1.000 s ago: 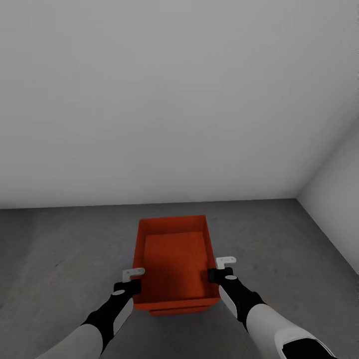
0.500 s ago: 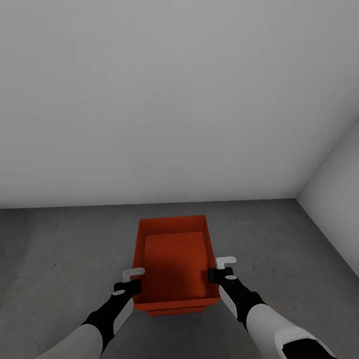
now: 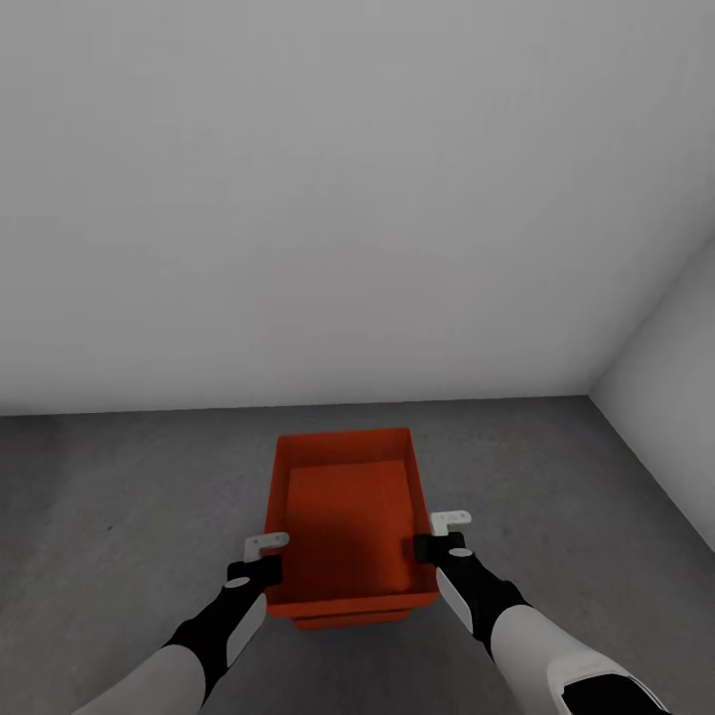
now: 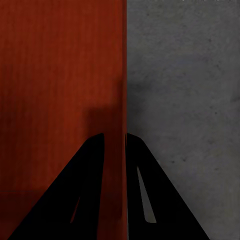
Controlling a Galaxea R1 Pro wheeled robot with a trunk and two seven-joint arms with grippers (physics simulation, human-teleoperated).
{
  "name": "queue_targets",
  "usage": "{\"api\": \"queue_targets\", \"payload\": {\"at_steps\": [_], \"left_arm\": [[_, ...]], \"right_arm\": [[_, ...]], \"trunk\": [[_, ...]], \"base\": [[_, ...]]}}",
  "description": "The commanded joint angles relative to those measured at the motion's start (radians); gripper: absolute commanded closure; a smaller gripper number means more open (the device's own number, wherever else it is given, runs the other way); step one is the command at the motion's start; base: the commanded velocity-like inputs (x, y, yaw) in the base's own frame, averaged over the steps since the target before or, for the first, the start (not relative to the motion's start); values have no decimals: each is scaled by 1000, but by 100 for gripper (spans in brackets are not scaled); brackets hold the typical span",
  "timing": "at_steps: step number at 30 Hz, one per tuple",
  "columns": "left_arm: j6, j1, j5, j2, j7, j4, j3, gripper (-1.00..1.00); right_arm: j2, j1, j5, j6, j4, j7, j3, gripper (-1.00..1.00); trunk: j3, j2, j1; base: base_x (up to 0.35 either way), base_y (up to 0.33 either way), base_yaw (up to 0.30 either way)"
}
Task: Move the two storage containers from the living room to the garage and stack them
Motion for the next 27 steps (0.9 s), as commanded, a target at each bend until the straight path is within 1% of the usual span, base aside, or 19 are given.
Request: {"api": "queue_targets", "payload": {"at_steps": [1, 23, 27], "left_arm": [[7, 0, 50, 1, 18, -2, 16, 100], [8, 0, 51, 0, 17, -6, 19, 100], [8, 0, 51, 0, 17, -6, 19, 100]], "right_arm": [[-1, -1, -17, -41, -6, -11, -29, 100], [-1, -1, -19, -41, -6, -11, -31, 100], [-1, -1, -19, -41, -6, -11, -31, 100]], "trunk": [[-2, -2, 0], [-2, -2, 0], [-14, -30, 16]], "base": [[0, 0, 0], [0, 0, 0], [0, 0, 0]]}}
